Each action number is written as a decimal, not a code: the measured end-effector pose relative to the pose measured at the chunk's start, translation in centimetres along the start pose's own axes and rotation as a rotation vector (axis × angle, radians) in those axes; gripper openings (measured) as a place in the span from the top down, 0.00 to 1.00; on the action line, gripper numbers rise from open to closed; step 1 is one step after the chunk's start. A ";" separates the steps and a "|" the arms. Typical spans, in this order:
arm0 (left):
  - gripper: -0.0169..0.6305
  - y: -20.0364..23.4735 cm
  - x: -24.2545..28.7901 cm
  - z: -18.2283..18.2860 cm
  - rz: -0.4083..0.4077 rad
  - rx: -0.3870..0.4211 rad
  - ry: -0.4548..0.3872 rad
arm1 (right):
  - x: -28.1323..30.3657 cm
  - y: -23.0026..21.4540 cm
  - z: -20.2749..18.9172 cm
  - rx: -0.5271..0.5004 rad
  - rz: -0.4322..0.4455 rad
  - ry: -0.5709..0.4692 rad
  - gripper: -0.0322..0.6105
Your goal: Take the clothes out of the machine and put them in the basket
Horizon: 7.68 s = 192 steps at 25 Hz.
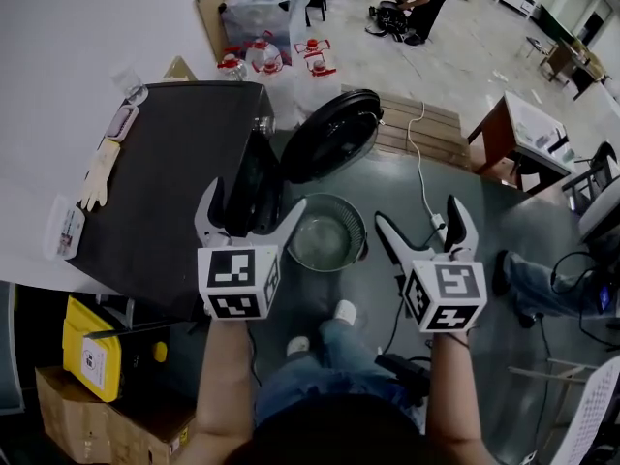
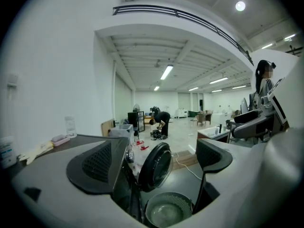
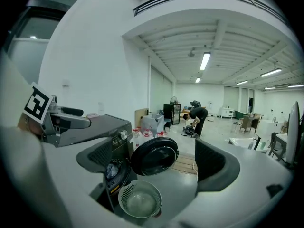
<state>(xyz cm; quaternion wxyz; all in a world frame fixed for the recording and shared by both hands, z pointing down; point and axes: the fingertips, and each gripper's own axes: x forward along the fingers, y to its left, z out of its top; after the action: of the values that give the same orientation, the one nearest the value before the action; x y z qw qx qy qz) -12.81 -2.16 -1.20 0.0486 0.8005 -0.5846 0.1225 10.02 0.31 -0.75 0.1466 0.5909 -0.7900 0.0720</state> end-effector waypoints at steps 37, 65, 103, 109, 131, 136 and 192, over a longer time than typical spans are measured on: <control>0.12 -3.6 12.6 -20.4 -0.035 -0.061 0.428 | 13.4 -5.4 -18.4 0.131 0.119 0.343 0.13; 0.12 0.6 18.2 -43.0 0.035 -0.094 0.526 | 22.0 1.3 -39.3 0.115 0.095 0.460 0.13; 0.28 21.1 26.6 -55.9 0.684 -0.101 0.607 | 29.9 7.2 -49.4 0.126 0.097 0.589 0.14; 0.39 21.6 25.7 -55.7 0.744 -0.071 0.560 | 30.4 8.4 -49.6 0.129 0.119 0.582 0.14; 0.94 15.1 26.1 -54.3 0.528 -0.019 0.639 | 28.9 9.7 -50.4 0.084 0.141 0.668 0.14; 0.94 11.4 24.4 -51.9 0.439 -0.083 0.607 | 27.6 8.4 -49.6 0.102 0.102 0.666 0.14; 0.46 -8.7 21.6 -49.7 -0.225 -0.114 0.697 | 20.3 -1.2 -50.3 0.227 -0.078 0.708 0.20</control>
<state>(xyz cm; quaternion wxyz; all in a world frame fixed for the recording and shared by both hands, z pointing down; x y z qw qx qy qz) -5.35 -8.42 52.84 0.3022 0.7661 -0.4472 0.3489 13.25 -4.11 53.26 0.3469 0.5716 -0.6543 0.3532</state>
